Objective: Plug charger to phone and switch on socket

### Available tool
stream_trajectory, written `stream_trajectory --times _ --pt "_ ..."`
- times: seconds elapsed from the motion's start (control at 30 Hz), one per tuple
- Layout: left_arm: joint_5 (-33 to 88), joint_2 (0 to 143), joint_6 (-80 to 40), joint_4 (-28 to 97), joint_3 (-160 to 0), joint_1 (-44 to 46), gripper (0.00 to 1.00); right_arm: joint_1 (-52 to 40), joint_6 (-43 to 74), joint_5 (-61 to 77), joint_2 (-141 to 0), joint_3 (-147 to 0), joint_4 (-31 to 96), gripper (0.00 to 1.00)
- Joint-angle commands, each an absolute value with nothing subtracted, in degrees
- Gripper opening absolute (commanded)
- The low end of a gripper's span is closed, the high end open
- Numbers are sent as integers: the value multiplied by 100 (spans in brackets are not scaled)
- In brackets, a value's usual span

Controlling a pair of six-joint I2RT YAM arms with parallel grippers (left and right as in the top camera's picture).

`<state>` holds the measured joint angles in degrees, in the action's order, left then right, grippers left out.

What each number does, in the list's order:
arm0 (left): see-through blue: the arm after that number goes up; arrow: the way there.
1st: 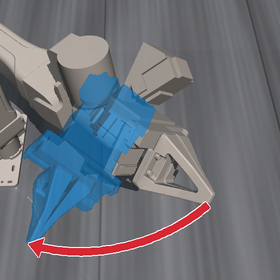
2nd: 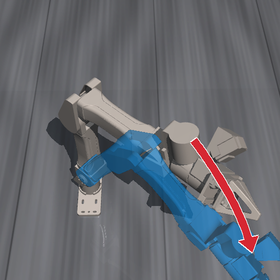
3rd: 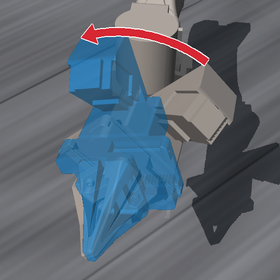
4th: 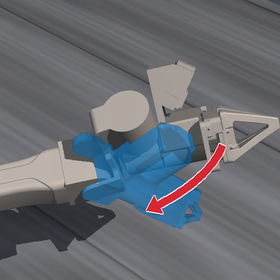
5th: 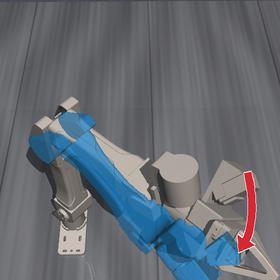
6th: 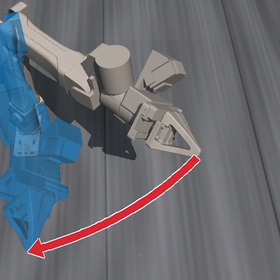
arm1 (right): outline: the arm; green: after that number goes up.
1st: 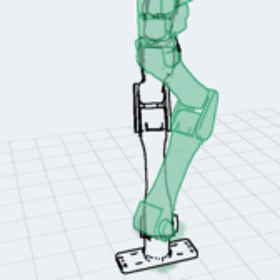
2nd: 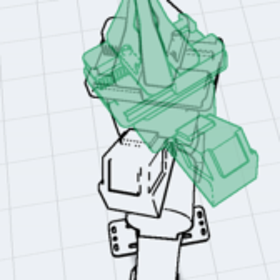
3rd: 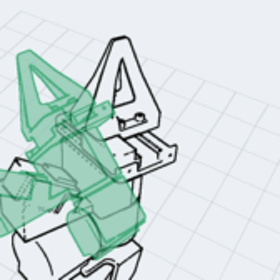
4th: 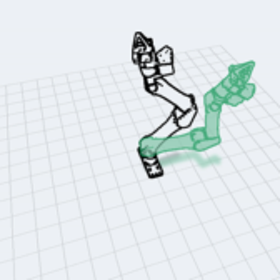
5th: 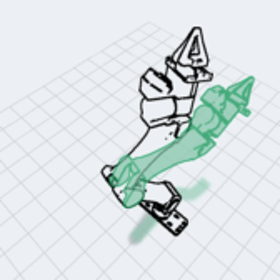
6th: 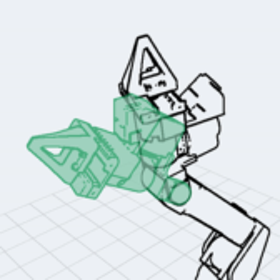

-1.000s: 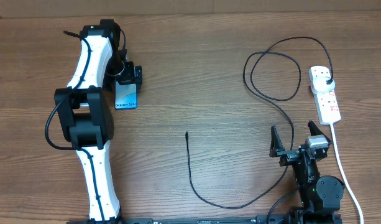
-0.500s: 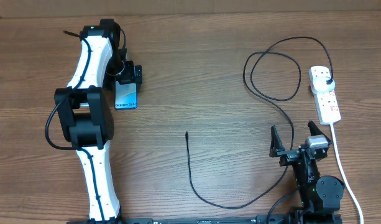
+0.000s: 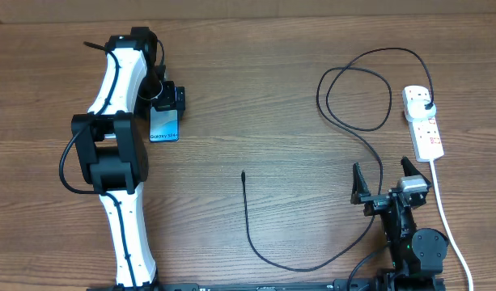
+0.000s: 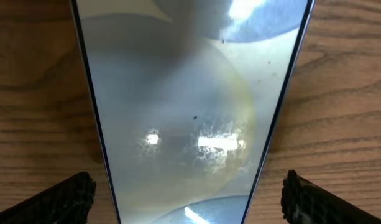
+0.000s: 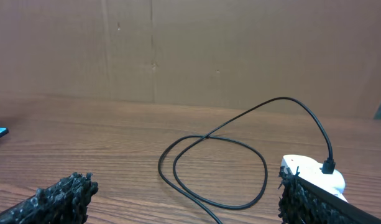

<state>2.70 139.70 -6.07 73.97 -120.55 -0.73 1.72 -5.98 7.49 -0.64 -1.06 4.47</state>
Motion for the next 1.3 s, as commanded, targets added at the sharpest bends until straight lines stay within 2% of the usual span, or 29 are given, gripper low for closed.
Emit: stream_trajectory --times 0.0,1.27 --pt "196 14027 -692 7365 -12014 -34 100 134 -558 733 -27 -45 419 100" --pt "207 14040 -731 6978 -11642 -34 100 134 -558 733 -27 -45 419 100"
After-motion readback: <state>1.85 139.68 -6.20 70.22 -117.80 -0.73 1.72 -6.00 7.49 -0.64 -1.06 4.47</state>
